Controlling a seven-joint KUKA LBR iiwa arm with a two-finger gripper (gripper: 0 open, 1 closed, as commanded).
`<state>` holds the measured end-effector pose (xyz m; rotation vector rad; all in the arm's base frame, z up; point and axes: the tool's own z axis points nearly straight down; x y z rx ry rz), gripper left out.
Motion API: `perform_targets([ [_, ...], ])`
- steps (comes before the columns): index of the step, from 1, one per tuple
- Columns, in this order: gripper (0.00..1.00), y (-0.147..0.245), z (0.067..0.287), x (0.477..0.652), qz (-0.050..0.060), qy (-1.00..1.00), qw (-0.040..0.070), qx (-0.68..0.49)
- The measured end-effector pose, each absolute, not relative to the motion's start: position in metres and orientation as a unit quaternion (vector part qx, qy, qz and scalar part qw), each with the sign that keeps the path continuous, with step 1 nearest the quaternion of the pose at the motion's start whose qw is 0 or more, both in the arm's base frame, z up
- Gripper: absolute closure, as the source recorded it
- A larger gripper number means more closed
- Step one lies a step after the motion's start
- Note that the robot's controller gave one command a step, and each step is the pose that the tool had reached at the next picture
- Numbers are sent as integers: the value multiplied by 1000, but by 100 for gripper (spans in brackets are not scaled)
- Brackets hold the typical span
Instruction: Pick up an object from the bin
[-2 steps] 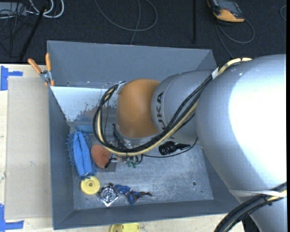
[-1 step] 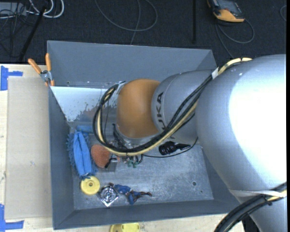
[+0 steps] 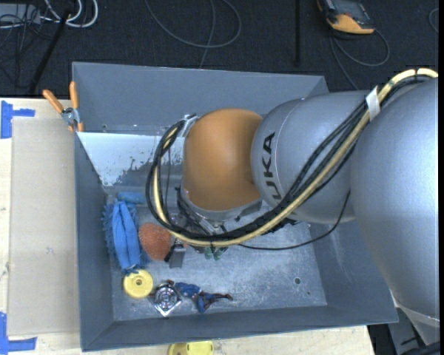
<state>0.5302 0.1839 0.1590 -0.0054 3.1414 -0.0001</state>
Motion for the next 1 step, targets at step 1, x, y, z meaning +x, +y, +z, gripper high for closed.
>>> perform_targets([
  [1, 100, 184, 159, 530, 0, 1000, 0, -2],
])
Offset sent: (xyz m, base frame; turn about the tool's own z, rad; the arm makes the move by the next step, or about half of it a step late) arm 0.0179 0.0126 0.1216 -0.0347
